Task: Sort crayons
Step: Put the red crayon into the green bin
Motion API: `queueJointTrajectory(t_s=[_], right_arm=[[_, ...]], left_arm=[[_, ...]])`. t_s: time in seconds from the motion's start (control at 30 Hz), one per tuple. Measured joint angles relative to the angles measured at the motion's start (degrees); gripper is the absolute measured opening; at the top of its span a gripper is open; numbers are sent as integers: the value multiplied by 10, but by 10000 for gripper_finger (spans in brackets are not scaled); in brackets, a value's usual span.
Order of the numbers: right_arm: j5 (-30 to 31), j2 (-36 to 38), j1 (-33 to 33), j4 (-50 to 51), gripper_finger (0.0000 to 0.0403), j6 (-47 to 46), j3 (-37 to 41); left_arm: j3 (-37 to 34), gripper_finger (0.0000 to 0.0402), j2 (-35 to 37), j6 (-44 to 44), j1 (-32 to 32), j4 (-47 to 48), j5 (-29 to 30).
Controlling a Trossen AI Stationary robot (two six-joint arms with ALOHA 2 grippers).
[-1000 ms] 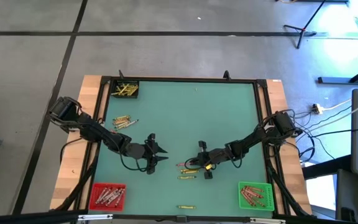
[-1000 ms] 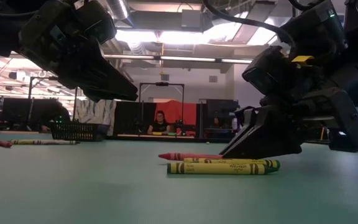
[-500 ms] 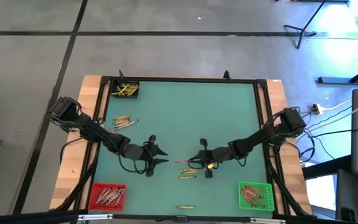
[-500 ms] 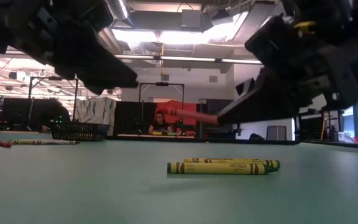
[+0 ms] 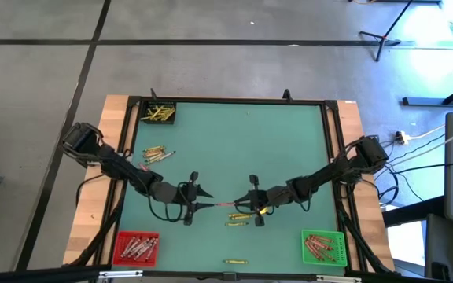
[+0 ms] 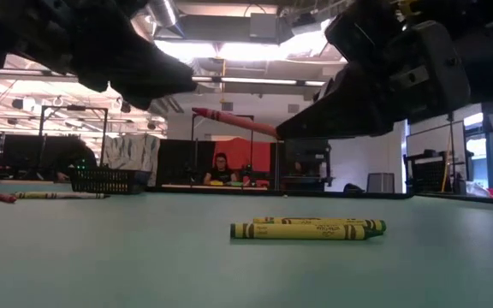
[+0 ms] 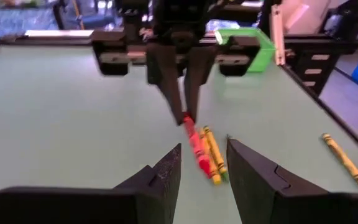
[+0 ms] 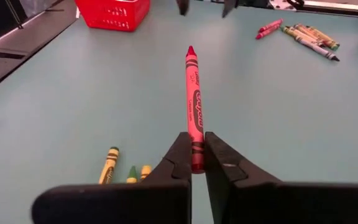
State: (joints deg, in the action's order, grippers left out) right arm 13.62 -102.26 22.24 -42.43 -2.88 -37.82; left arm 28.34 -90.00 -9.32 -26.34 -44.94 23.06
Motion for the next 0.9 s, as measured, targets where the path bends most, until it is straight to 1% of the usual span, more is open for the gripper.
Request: queueJointTrajectory(t_s=[0.13, 0.23, 0.4, 0.53, 0.63, 0.77, 0.9], right_arm=[[8, 0, 0, 7, 16, 3, -5], [8, 1, 3, 23, 15, 3, -5], [15, 49, 30, 103, 13, -5, -5], [23, 123, 59, 210, 15, -47, -5], [19, 185, 87, 319, 14, -104, -13], [8, 249, 140, 486, 16, -220, -44], [2, 280, 201, 636, 17, -331, -103]], left_arm=[[0, 112, -20, 22, -12, -32, 0], [0, 110, -48, 24, -23, -50, 13], [0, 109, -86, -1, -49, -69, 38], [0, 109, -115, -10, -65, -114, 46], [0, 109, -133, -10, -69, -152, 48], [5, 109, -140, -27, -71, -158, 47], [15, 109, -140, -31, -79, -156, 46]])
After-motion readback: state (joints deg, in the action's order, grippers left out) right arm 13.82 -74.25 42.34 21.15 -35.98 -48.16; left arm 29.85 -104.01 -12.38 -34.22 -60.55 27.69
